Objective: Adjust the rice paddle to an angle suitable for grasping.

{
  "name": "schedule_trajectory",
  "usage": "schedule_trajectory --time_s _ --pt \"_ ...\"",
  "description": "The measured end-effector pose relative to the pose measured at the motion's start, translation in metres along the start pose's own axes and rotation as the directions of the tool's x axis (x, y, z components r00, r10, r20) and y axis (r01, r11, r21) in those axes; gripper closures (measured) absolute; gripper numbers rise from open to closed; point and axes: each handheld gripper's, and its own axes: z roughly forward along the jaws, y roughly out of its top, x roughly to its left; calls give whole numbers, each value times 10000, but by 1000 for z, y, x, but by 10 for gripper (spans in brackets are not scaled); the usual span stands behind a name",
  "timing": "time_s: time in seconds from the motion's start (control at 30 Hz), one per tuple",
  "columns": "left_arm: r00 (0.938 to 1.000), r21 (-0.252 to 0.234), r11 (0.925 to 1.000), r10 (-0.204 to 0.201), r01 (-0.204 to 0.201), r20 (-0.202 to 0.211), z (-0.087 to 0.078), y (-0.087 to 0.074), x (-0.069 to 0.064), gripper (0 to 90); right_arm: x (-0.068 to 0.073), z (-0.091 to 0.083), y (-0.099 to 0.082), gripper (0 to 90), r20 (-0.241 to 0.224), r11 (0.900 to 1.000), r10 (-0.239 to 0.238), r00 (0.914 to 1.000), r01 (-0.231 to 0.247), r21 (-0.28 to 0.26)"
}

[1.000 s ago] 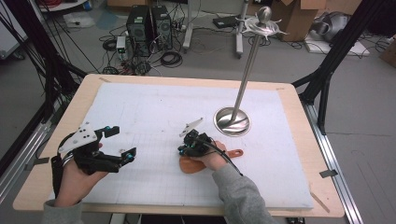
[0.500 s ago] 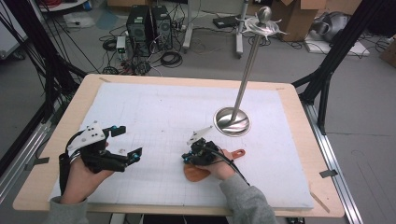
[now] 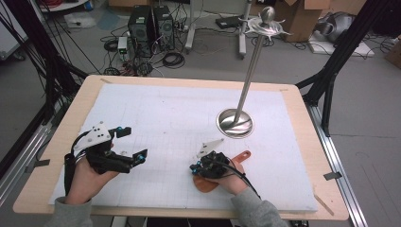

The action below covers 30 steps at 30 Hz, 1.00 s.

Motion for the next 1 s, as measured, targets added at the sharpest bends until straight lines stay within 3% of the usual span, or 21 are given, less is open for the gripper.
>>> schedule_trajectory --time_s 0.63,1.0 --pt "10000 91 10000 34 -35 40 4 0 -2 19 17 -29 -38 897 -173 9991 -236 9996 230 -353" --pt "10000 80 9999 60 -60 22 4 0 -3 19 22 -52 -65 898 -573 9982 -445 9974 421 -421"
